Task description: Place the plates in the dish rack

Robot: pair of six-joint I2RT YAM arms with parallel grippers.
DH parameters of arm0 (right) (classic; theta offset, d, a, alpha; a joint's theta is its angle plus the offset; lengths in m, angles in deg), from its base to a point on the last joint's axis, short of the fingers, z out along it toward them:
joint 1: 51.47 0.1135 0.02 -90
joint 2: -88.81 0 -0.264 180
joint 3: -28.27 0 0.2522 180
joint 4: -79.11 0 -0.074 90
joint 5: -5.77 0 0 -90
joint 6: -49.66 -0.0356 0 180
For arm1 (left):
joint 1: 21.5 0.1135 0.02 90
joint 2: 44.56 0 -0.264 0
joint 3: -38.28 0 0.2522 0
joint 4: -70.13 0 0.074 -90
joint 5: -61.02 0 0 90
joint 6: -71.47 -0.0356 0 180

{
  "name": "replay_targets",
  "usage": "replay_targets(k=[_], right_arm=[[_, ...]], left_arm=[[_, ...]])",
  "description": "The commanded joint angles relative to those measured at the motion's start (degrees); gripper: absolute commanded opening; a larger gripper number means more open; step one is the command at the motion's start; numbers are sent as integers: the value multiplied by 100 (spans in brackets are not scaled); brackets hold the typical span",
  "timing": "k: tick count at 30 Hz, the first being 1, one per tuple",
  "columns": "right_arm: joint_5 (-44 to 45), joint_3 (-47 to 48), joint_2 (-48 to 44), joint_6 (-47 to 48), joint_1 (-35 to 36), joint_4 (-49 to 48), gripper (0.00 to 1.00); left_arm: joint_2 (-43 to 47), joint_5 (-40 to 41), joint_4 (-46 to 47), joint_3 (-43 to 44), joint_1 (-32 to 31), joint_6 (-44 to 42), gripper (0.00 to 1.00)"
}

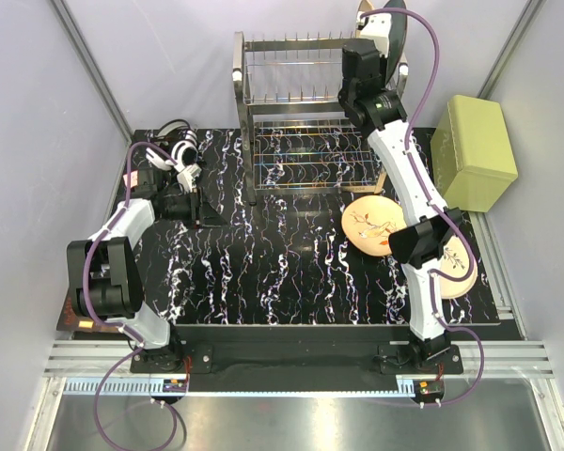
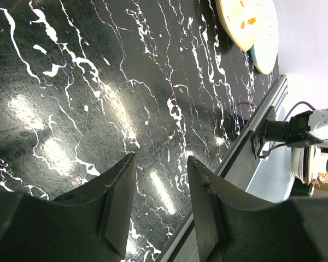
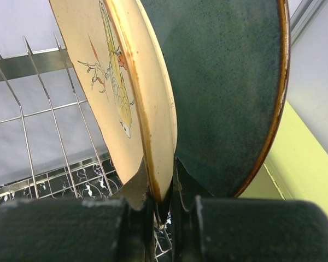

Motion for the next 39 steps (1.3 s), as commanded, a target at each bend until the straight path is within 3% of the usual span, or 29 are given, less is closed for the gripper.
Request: replay_targets(k=[1,2,7,10,16,22,26,27,29,33,34,35,36,39], right_arm=[[65,425,-67,-227,-111,-540,0],[39,425,-58,-227,-111,-540,0],[-137,451,-49,-113,-111,-531,29],[-181,460,-102,-87,-102,-531,38],[-216,487,-190,-17,-67,-531,41],[-436,426,-628,449,380,-636,59],[-366,-433,-1514,748,679,-795,79],[-322,-610,-1682,792,732,-795,88],[-243,-1310,-2251,871,838,-777,96],[-427,-2964,-3395,924,856,-620,100],[-532,-3315,-3633,941,856,-506,100],[-663,-3998,-4096,959,856,-296,100],[-743,-4344,-4336,933,856,-120,100],[-1586,-5768,-5180,872,830,601,100]], left_arm=[[-10,-164,137,61,22,-3,46],[-10,-163,137,52,22,-12,46],[-19,-163,137,52,22,136,46],[-36,-181,137,52,22,164,47],[25,-199,137,70,13,164,47],[367,126,154,61,13,102,48],[885,688,242,96,13,172,53],[1104,820,294,70,4,216,54],[1386,961,487,-87,-92,566,59],[2526,1381,1591,-1104,-758,1734,63],[2748,1549,1848,-1325,-952,2398,66],[2967,1750,2129,-1536,-1406,2735,69],[3309,2144,2697,-1913,-1663,3061,80],[3270,2938,3545,-2189,-2700,4046,84]])
